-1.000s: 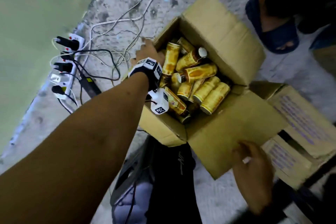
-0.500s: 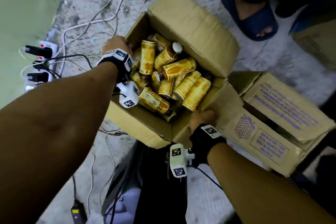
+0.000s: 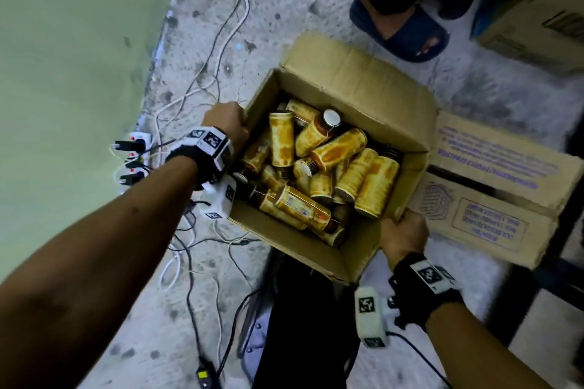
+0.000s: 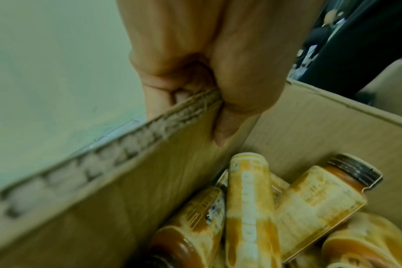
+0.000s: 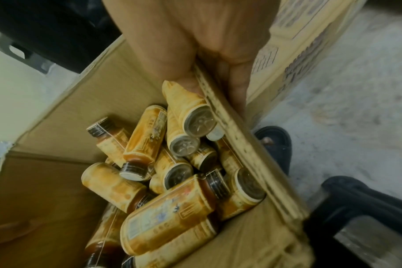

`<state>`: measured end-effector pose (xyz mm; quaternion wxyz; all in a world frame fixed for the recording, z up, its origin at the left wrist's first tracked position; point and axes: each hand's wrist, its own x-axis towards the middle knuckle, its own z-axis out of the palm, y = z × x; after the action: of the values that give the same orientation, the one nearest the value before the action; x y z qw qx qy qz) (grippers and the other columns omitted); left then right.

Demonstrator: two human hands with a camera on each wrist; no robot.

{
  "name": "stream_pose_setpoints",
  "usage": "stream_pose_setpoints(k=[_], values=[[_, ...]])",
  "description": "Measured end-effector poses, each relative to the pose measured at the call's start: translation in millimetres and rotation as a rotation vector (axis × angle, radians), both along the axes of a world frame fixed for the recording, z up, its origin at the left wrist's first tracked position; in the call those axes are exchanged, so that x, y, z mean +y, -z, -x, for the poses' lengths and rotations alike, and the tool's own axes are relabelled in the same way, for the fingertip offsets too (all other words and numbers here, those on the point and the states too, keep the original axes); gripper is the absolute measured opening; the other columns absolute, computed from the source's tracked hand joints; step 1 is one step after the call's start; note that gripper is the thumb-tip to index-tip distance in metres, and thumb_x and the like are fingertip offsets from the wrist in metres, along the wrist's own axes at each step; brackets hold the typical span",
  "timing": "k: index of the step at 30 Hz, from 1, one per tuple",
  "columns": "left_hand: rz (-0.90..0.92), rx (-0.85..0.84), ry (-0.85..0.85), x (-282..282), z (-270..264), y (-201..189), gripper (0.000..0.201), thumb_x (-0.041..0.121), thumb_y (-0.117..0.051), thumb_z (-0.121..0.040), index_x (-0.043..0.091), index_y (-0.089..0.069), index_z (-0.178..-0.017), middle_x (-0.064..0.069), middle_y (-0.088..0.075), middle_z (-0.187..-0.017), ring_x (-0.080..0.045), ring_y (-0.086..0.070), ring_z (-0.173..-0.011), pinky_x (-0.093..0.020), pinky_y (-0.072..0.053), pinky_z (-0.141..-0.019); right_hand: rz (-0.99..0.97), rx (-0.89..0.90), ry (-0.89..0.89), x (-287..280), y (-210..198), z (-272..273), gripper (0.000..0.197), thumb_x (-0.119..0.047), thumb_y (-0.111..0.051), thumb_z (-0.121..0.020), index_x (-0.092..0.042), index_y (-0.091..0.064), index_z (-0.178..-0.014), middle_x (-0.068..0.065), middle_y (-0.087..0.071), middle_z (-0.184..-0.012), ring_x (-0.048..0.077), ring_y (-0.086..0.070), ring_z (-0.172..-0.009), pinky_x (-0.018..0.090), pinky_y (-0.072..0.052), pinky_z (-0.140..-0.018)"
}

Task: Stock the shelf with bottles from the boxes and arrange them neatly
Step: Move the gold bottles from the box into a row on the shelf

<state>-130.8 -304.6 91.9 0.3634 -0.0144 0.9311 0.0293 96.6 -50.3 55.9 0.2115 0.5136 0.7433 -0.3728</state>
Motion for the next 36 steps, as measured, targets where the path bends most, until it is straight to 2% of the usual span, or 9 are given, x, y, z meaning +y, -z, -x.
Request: stream_pose_setpoints(k=[4,7,11,17,20,24,27,33,36], values=[[-0.049,0.013,0.014,29,-30,-61,0.010,0.008,-0.061,-0.078,0.002,-0.066,-0.085,-0.022,-0.063,-0.086,-0.039,-0.062,-0.085,-0.040,-0.049,-0.073,-0.009,0.021,0.060,25,-56,-47,0.012,-0.007,-0.060,-0.085,0.001,-0.068,-0.086,0.030,-0.067,-0.090,0.044,-0.062,-0.091,0.039,-0.044,-0.074],[-0.065,-0.017,0.073,58,-49,-107,0.010,0.010,-0.061,-0.079,0.001,-0.064,-0.081,-0.016,-0.057,-0.077,-0.034,-0.060,-0.077,-0.039,-0.050,-0.069,-0.011,0.070,0.117,43,-97,-84,0.014,-0.010,-0.064,-0.085,-0.002,-0.064,-0.074,0.026,-0.063,-0.076,0.042,-0.061,-0.081,0.039,-0.045,-0.069],[-0.056,-0.097,0.222,102,-72,-153,0.011,0.015,-0.062,-0.080,0.004,-0.060,-0.084,-0.014,-0.059,-0.082,-0.031,-0.056,-0.075,-0.035,-0.046,-0.064,-0.005,0.084,0.255,56,-135,-150,0.016,-0.017,-0.067,-0.084,-0.005,-0.063,-0.073,0.014,-0.062,-0.067,0.033,-0.059,-0.072,0.044,-0.049,-0.067],[-0.058,-0.139,0.567,188,-135,-183,0.016,0.019,-0.061,-0.081,0.006,-0.059,-0.088,-0.020,-0.064,-0.097,-0.039,-0.060,-0.090,-0.034,-0.040,-0.065,-0.054,0.079,0.516,59,-171,-261,0.017,-0.008,-0.064,-0.086,-0.003,-0.063,-0.070,0.016,-0.063,-0.066,0.036,-0.059,-0.068,0.035,-0.042,-0.060],[-0.066,-0.116,0.776,234,-183,-190,0.025,0.023,-0.059,-0.083,0.002,-0.065,-0.095,-0.022,-0.066,-0.099,-0.041,-0.061,-0.095,-0.035,-0.044,-0.070,-0.082,0.086,0.720,42,-177,-325,0.022,-0.006,-0.065,-0.085,-0.006,-0.060,-0.063,0.012,-0.060,-0.059,0.022,-0.051,-0.059,0.035,-0.042,-0.060],[-0.069,-0.139,0.987,286,-255,-181,0.024,0.023,-0.059,-0.081,0.004,-0.066,-0.094,-0.022,-0.067,-0.098,-0.040,-0.062,-0.095,-0.034,-0.043,-0.069,-0.155,0.065,0.878,19,-187,-395,0.025,-0.009,-0.064,-0.083,-0.008,-0.055,-0.059,0.010,-0.055,-0.056,0.021,-0.047,-0.056,0.031,-0.035,-0.051],[-0.037,-0.174,1.136,319,-312,-155,0.023,0.021,-0.059,-0.081,0.004,-0.063,-0.096,-0.020,-0.066,-0.102,-0.038,-0.062,-0.098,-0.036,-0.047,-0.076,-0.162,0.024,0.995,4,-181,-442,0.016,-0.024,-0.052,-0.069,-0.012,-0.054,-0.058,0.011,-0.057,-0.058,0.024,-0.049,-0.056,0.027,-0.032,-0.048],[0.035,-0.271,1.274,366,-415,-81,0.024,0.016,-0.060,-0.084,-0.001,-0.063,-0.102,-0.021,-0.065,-0.105,-0.038,-0.064,-0.096,-0.037,-0.054,-0.077,-0.155,-0.079,1.214,-15,-125,-530,0.013,-0.001,-0.060,-0.080,0.001,-0.061,-0.067,0.020,-0.063,-0.066,0.036,-0.060,-0.065,0.036,-0.046,-0.059],[0.033,-0.318,1.313,381,-452,-32,0.023,0.018,-0.060,-0.085,0.002,-0.058,-0.102,-0.021,-0.063,-0.110,-0.036,-0.061,-0.091,-0.036,-0.053,-0.076,-0.111,-0.117,1.240,-17,-86,-561,0.018,-0.001,-0.057,-0.080,-0.003,-0.057,-0.062,0.017,-0.060,-0.064,0.036,-0.059,-0.066,0.032,-0.042,-0.058]])
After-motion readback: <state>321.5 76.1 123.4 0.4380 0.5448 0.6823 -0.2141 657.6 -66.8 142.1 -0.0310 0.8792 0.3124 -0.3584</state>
